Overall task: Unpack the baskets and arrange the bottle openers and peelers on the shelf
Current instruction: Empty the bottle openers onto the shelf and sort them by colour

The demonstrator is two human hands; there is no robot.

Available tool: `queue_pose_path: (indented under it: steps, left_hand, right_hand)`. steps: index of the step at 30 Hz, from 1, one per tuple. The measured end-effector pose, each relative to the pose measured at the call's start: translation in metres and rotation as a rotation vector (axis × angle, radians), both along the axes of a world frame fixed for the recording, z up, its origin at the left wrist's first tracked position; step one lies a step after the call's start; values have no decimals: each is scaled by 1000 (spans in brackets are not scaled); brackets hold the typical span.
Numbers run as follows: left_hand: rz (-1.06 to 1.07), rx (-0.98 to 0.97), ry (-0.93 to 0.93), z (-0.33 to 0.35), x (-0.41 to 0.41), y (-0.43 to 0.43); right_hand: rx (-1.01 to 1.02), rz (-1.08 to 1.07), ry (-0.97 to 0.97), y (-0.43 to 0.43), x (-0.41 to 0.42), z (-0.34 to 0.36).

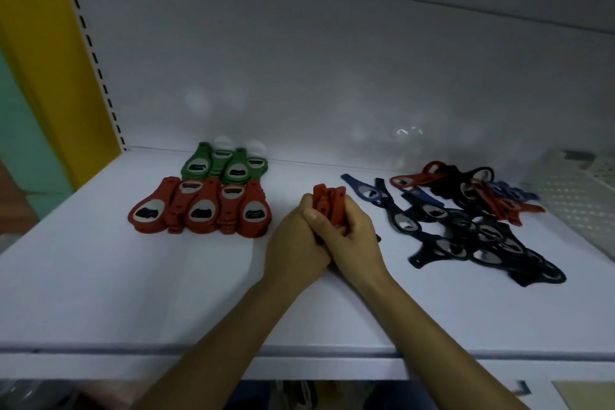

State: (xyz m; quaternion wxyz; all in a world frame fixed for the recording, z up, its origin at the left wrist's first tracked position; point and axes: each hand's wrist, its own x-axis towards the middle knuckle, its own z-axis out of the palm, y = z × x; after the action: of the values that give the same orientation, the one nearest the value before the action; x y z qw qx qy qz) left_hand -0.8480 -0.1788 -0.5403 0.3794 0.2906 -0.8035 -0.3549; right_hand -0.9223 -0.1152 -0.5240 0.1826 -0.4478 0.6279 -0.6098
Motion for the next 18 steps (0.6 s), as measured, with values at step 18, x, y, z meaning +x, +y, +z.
queue_pose_path:
  steps: [18]
  left_hand:
    - [-90, 31, -24, 2, 3, 1]
  right_hand:
    - [41, 33, 17, 6, 0, -9]
